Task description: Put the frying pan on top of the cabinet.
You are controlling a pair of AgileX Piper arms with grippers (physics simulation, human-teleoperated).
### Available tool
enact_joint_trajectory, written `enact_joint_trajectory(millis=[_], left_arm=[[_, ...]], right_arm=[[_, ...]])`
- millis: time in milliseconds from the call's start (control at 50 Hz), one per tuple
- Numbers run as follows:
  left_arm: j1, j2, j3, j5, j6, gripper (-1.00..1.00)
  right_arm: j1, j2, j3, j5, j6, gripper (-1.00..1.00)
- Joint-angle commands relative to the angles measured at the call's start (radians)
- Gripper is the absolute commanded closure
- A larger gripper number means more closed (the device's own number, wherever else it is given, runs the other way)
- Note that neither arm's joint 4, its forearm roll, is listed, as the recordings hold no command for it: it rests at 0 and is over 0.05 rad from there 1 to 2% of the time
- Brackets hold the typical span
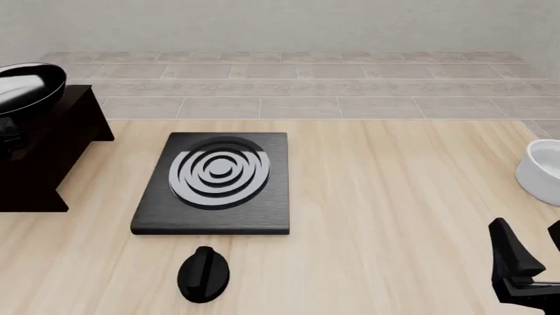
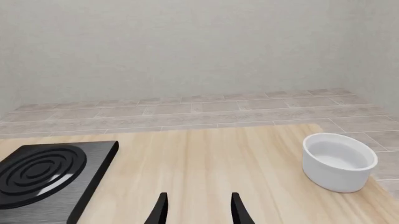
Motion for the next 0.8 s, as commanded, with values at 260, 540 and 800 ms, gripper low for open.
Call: enact_joint_trajectory(millis=[260, 540, 800], left_arm=[[0.033, 0.047, -0.025, -0.06, 0.005, 1.0], [0.038, 0.078, -0.02, -0.081, 0.007, 1.0], [0.035, 0.091, -0.009, -0.1, 0.01, 1.0]], right_arm=[[-0.001, -0.009, 0.0, 0.01, 0.001, -1.0], [-0.002, -0.009, 0.0, 0.01, 0.002, -1.0], [-0.002, -0.005, 0.0, 0.007, 0.003, -1.0]])
